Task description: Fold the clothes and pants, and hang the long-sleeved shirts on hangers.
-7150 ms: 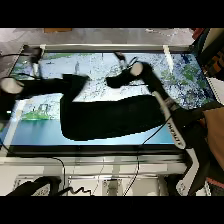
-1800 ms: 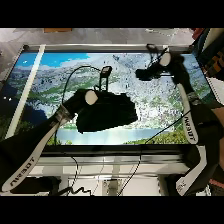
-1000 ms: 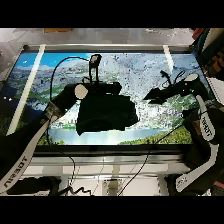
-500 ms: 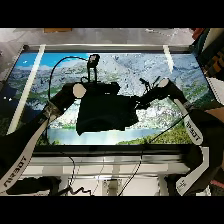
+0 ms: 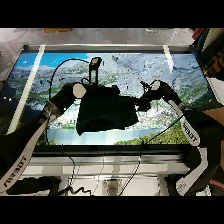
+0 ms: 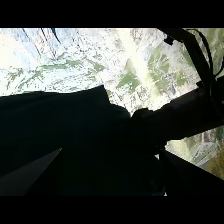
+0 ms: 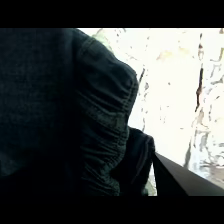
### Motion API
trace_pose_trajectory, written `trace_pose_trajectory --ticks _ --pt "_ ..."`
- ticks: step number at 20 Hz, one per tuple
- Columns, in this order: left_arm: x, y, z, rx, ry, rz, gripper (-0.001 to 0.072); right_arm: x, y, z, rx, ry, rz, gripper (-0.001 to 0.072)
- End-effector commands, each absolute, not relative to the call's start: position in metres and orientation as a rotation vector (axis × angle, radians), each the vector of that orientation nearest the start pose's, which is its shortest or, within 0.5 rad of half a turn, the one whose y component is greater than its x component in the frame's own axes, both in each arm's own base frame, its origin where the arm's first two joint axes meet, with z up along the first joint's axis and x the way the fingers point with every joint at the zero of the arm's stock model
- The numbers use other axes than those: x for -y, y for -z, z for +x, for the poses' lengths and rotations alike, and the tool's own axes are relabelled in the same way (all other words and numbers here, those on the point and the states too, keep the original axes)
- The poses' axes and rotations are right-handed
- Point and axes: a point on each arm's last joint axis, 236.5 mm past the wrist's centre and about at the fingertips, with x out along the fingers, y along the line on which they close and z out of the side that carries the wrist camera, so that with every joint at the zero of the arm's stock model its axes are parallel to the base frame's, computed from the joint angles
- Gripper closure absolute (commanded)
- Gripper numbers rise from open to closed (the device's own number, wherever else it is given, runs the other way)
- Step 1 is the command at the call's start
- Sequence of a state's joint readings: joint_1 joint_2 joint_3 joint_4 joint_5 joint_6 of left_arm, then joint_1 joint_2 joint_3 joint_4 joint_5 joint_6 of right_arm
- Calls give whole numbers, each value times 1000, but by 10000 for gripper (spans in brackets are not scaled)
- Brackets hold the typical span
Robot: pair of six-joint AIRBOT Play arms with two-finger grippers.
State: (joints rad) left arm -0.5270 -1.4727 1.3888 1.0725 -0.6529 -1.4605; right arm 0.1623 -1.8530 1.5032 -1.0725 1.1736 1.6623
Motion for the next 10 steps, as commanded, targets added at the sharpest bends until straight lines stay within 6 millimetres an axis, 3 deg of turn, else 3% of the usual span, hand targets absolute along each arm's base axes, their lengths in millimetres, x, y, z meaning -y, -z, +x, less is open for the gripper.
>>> trace_pose_trajectory --ticks 1,5,8,10 --pt "329 -92 435 -777 712 -103 11 -212 95 433 -1592 -340 646 89" --pt "315 -94 444 -767 688 -106 11 -269 93 429 -1601 -535 821 88" --pt "298 -94 455 -741 677 -58 11 -308 98 431 -1551 -582 859 88" --pt "278 -97 467 -724 647 -51 11 -339 81 432 -1491 -672 903 87"
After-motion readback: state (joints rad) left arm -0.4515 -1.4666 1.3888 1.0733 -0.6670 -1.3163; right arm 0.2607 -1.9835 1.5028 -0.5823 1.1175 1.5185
